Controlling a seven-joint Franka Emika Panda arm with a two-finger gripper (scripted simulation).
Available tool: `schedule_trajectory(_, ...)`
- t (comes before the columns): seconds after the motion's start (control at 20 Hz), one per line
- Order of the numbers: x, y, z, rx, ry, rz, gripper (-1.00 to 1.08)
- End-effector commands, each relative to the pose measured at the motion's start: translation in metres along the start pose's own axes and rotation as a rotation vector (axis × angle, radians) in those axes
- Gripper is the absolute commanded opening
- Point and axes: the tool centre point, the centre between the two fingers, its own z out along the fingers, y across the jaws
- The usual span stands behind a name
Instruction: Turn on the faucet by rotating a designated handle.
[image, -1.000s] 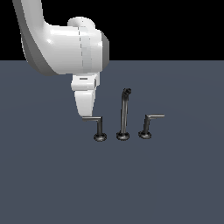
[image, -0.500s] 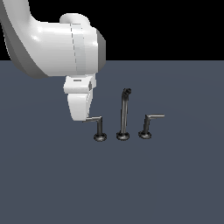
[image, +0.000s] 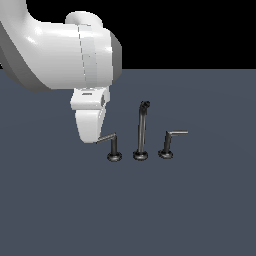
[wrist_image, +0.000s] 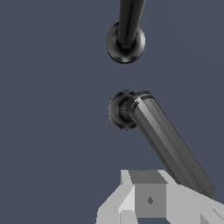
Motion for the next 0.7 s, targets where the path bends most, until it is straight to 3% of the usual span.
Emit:
schedule_trajectory(0.0, 0.003, 0.015, 0.0, -0.013, 0.005, 0.0, -1.0)
schedule_trajectory(0.3, 0.006, 0.036, -0.001, -0.017, 0.006, -0.004, -1.0)
schedule_trajectory(0.4, 0.001, 0.029, 0.0, -0.009, 0.001, -0.01, -1.0)
schedule_trajectory(0.65, 0.019, 0.04, -0.001, -0.013, 0.003, -0.007, -1.0)
